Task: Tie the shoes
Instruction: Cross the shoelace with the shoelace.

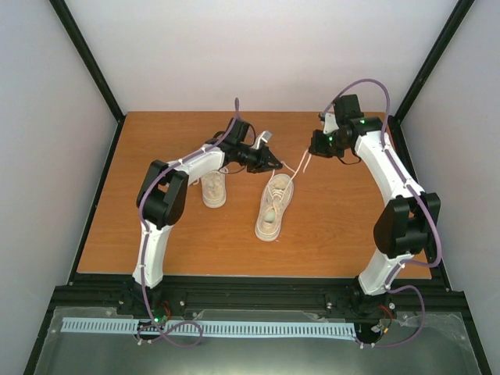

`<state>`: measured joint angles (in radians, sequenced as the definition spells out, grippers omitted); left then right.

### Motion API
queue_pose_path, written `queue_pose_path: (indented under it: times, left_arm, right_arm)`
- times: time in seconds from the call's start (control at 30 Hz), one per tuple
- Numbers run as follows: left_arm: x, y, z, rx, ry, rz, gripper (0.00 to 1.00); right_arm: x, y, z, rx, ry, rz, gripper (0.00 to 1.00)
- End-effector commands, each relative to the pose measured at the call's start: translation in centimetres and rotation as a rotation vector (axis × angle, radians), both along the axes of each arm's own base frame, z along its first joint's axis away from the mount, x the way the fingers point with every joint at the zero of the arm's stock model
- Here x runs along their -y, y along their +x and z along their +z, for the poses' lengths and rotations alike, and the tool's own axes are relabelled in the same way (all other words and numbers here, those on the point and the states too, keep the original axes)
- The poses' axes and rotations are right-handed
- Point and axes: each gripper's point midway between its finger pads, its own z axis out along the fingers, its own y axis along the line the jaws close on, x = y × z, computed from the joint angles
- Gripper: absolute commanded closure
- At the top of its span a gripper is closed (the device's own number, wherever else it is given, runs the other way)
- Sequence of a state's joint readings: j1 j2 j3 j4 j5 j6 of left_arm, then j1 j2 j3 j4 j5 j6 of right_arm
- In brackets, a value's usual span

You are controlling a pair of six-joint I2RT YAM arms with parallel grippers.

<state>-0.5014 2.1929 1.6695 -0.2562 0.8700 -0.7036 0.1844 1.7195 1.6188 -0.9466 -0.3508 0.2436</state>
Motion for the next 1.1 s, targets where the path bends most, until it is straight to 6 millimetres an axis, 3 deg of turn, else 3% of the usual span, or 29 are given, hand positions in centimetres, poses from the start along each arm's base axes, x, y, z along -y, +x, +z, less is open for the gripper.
queue_pose_path:
  times: [0.0, 0.17, 0.4, 0.83, 0.97, 1.07]
  left_arm:
    - [2.1, -2.6, 4.8, 0.120, -0.096, -0.210, 0.88]
    - [2.8, -3.0, 4.8, 0.146, -0.051, -0.240, 0.81]
    - [2.6, -1.9, 4.1, 0.182, 0.026, -0.202, 0.75]
    - [3.8, -3.1, 3.0, 0.203, 0.077, -0.254, 0.66]
    - [3.3, -3.4, 1.7, 0.224, 0.157, -0.278, 0.60]
    - [2.9, -4.2, 1.4, 0.253, 0.182, -0.308, 0.49]
  right_arm:
    - [-0.4, 2.2, 1.4, 0.051, 0.009, 0.025, 0.97]
    - [-1.3, 2.9, 2.4, 0.066, 0.049, 0.051, 0.97]
    - [-1.7, 2.0, 2.3, 0.058, 0.072, 0.084, 0.97]
    - [-2.3, 1.1, 2.4, 0.055, 0.108, 0.122, 0.97]
    - [-2.2, 1.0, 2.4, 0.057, 0.101, 0.114, 0.97]
    - [-1.5, 0.9, 2.1, 0.052, 0.069, 0.080, 0.97]
